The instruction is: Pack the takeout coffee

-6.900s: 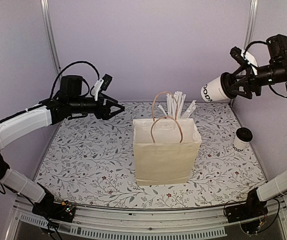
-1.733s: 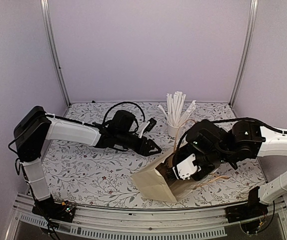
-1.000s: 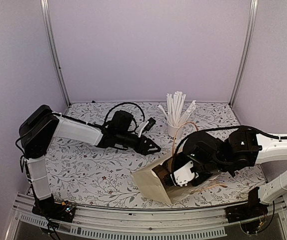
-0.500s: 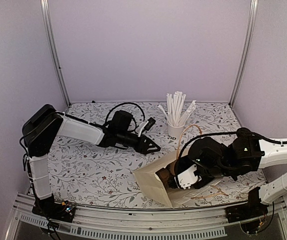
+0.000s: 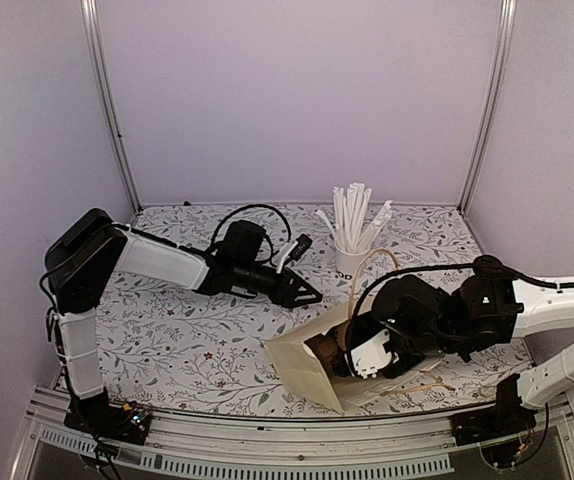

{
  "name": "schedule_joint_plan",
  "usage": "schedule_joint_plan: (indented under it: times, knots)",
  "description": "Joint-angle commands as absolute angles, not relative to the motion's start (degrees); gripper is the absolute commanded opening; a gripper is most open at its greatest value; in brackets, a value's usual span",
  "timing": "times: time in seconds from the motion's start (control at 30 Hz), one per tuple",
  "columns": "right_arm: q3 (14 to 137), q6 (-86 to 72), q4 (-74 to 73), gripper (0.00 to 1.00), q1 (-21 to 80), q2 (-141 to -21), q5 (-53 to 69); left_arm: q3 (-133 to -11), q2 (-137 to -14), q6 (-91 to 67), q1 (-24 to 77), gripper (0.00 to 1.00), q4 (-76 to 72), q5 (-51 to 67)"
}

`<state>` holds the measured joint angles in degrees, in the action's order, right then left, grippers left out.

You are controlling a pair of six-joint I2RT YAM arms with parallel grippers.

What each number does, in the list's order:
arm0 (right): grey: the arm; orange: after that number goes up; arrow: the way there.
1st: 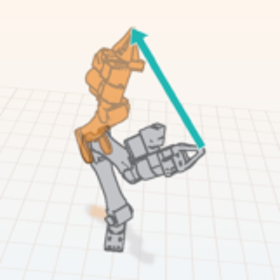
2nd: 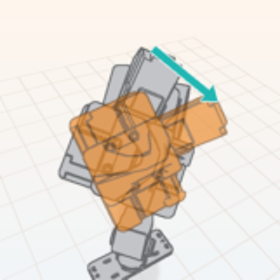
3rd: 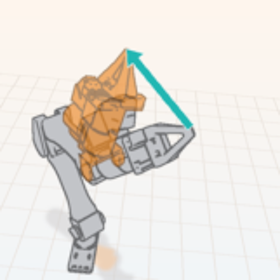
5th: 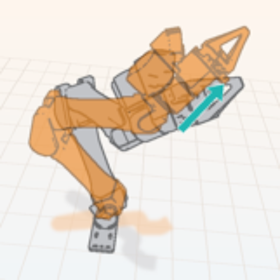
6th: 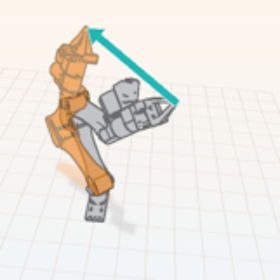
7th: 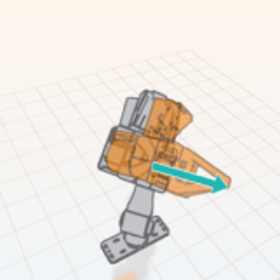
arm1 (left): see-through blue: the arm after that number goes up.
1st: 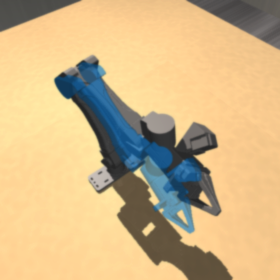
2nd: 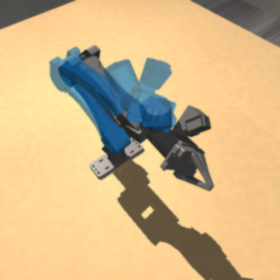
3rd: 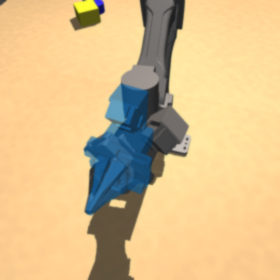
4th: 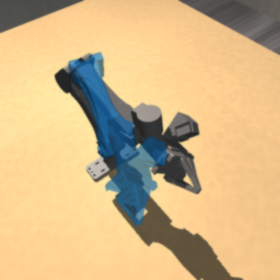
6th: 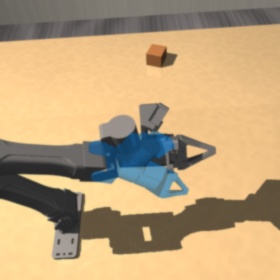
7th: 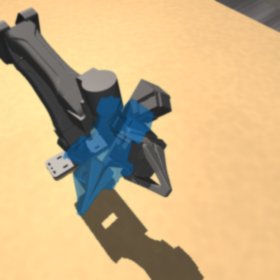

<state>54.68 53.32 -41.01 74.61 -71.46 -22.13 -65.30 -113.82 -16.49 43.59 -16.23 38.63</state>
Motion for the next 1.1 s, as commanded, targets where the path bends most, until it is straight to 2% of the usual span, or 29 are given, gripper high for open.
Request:
schedule_joint_plan:
  times: [0.0, 0.4, 0.6, 1.07]
  knots:
    - [56.01, 52.12, -40.01, 0.44, 74.00, -73.04, -21.45, -64.42, -113.92, -15.94, 43.10, 0.60, -18.99, 39.89]
    - [58.95, 52.47, -40.05, 0.43, 70.28, -77.60, -18.77, -62.68, -114.72, -16.48, 42.87, 0.59, -20.29, 43.04]
    - [70.80, 48.02, -54.89, 0.42, 66.29, -86.54, -4.88, -60.09, -113.51, -16.64, 41.97, 0.59, -21.90, 44.01]
    - [82.92, 46.49, -72.64, 0.39, 65.48, -97.52, 8.15, -53.80, -108.84, -16.44, 39.86, 0.59, -23.57, 44.48]
